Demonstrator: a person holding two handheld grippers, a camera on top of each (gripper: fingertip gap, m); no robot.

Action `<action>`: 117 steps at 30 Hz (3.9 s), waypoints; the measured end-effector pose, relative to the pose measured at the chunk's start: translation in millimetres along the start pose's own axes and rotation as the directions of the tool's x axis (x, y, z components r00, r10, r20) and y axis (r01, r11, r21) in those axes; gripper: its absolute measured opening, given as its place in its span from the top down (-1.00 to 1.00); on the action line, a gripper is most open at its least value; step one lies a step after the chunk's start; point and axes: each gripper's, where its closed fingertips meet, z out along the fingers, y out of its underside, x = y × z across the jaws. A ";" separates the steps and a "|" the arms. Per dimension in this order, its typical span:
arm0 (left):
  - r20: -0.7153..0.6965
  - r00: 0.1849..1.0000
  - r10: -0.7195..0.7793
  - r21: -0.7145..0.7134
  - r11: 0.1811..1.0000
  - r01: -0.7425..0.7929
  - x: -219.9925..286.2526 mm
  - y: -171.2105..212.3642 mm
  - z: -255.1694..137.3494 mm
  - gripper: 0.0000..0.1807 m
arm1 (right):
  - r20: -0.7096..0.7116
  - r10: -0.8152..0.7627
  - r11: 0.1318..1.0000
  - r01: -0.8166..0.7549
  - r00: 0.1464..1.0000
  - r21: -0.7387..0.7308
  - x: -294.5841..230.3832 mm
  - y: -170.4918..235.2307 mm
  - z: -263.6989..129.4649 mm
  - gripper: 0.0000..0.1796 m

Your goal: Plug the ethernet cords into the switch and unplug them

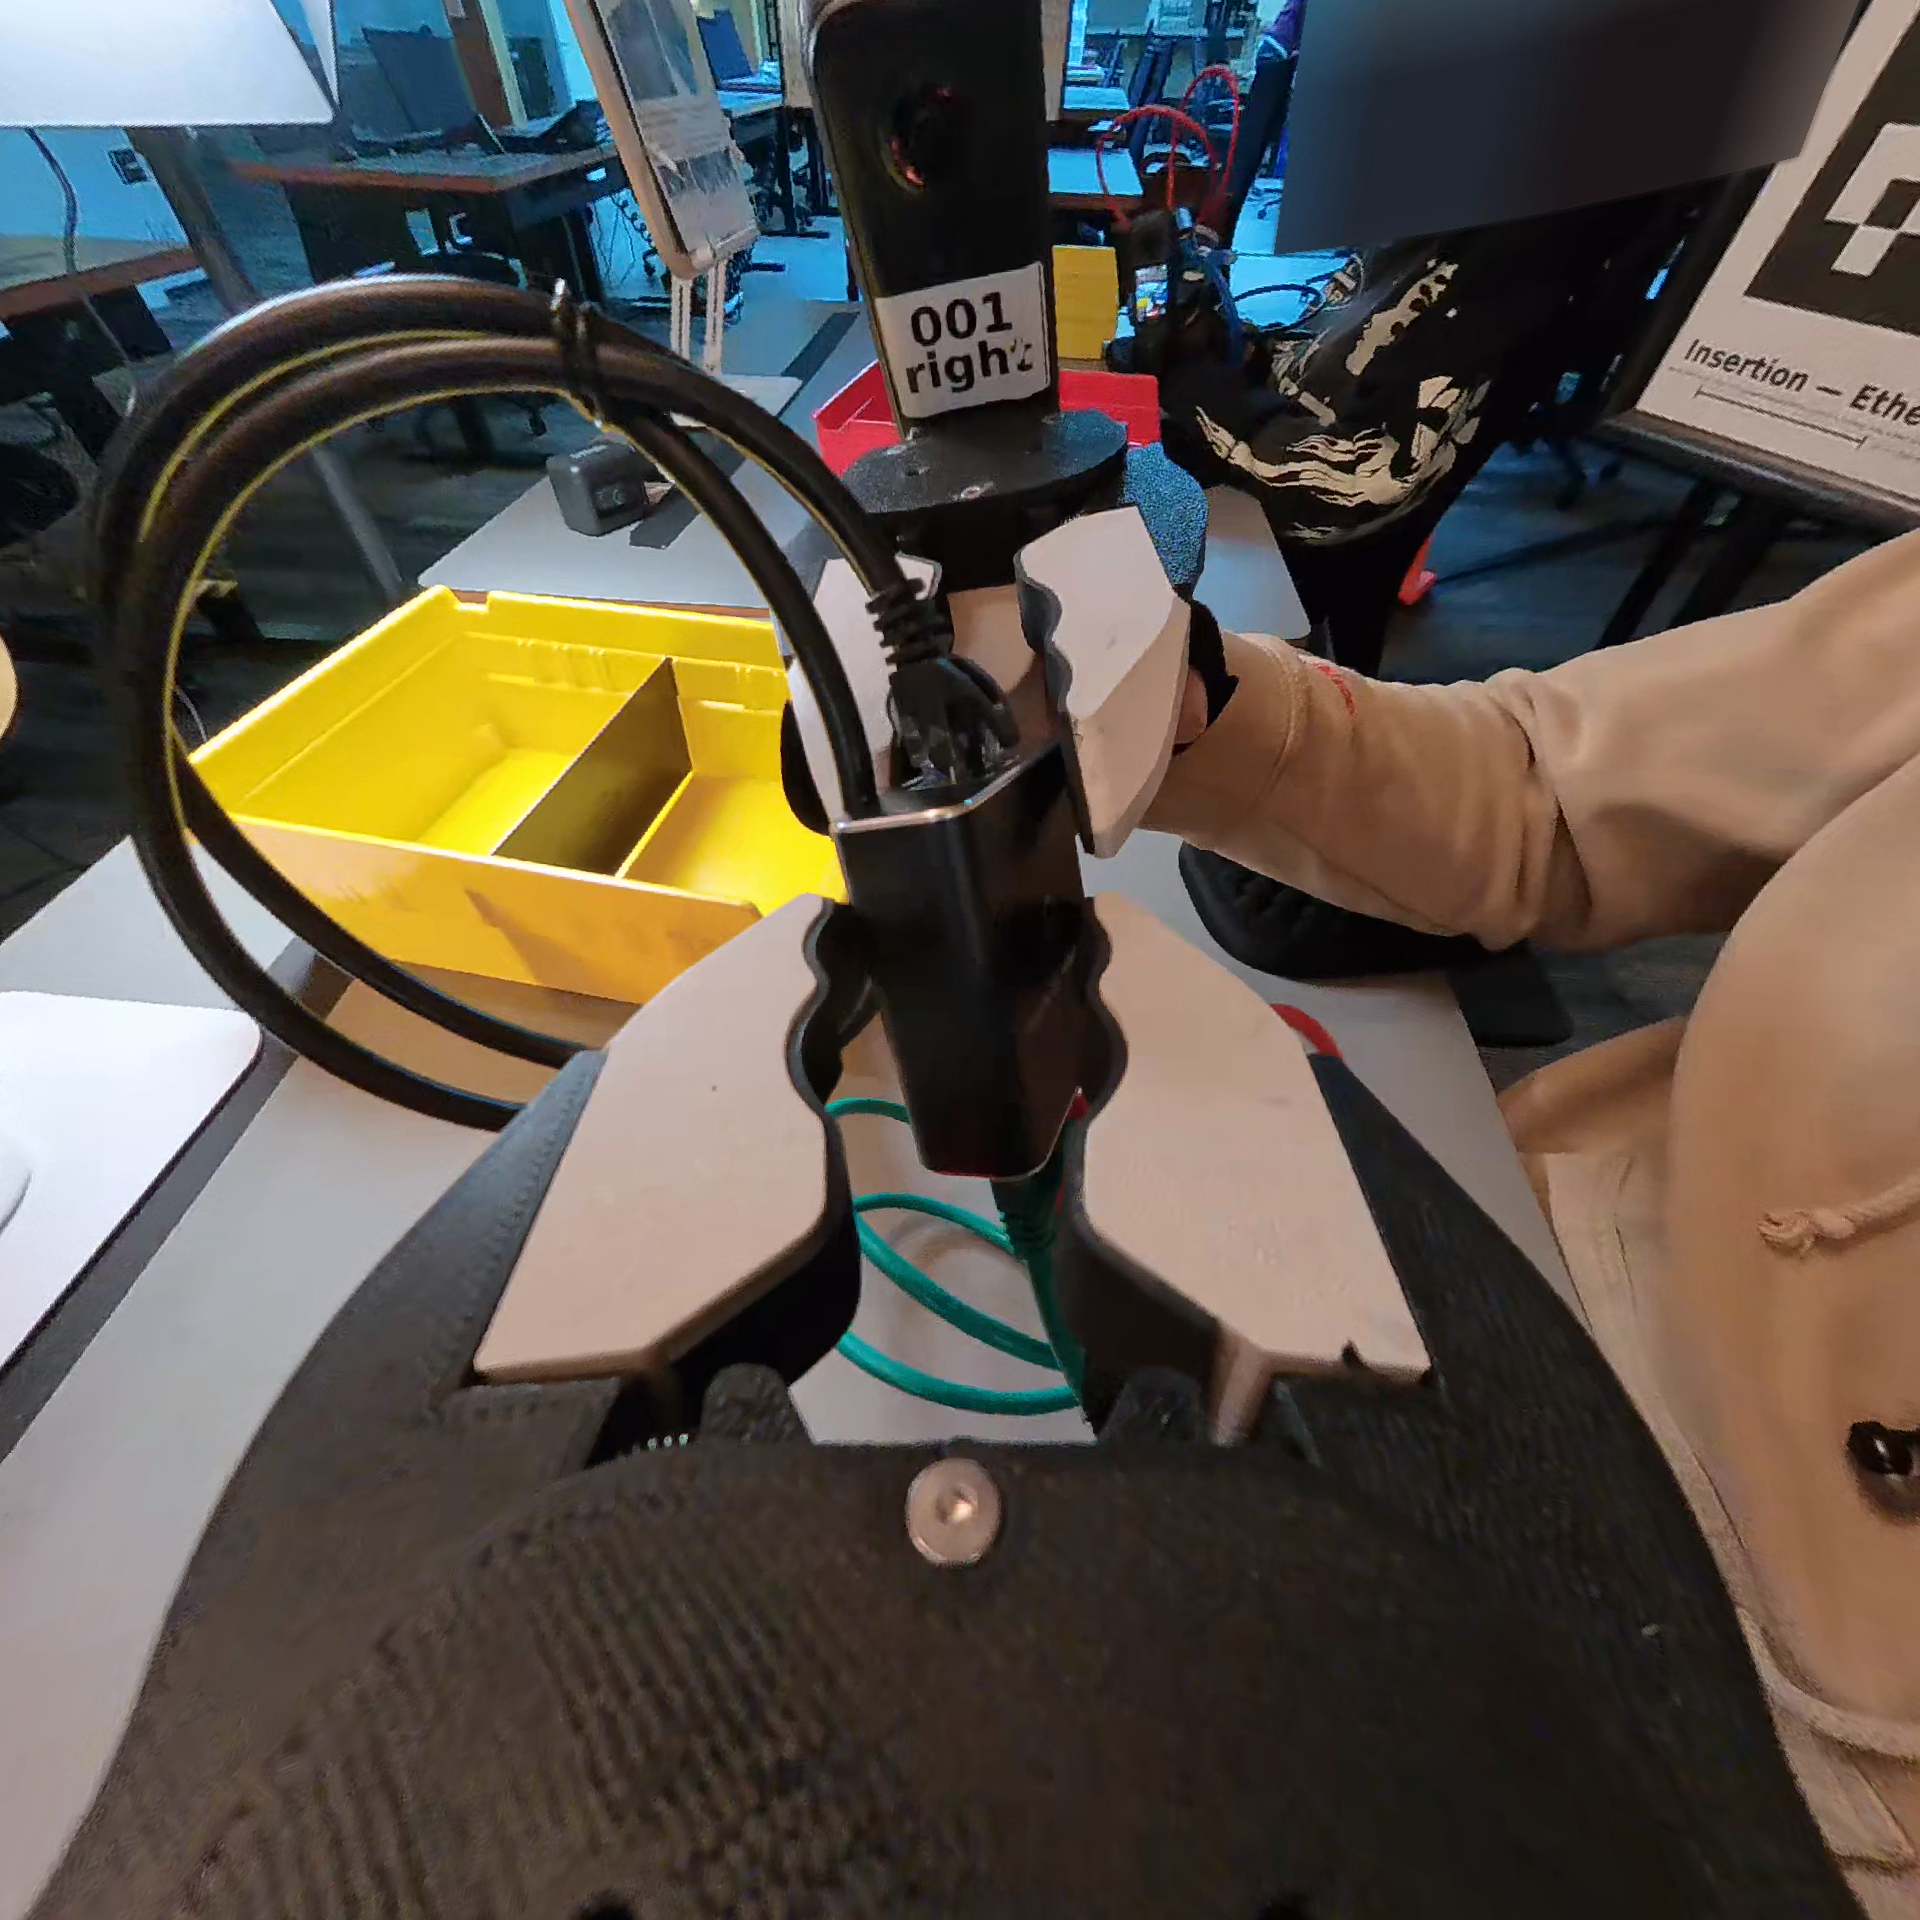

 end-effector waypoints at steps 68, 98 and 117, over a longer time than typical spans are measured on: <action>-0.017 0.981 -0.195 0.106 0.975 0.196 8.7 -21.1 11.1 0.56 | -0.299 -0.032 0.905 0.154 0.954 0.396 40.8 -49.1 -51.0 0.73; -0.181 0.761 -0.622 0.459 0.631 0.625 -12.4 -30.5 47.5 0.59 | -0.321 -0.084 0.773 0.264 0.943 0.576 20.3 -67.5 -57.5 0.73; 0.160 0.975 -0.157 0.585 0.811 0.035 -17.2 -67.8 -14.8 0.60 | -0.101 -0.024 0.838 0.075 0.995 0.540 8.5 -40.3 -9.6 0.73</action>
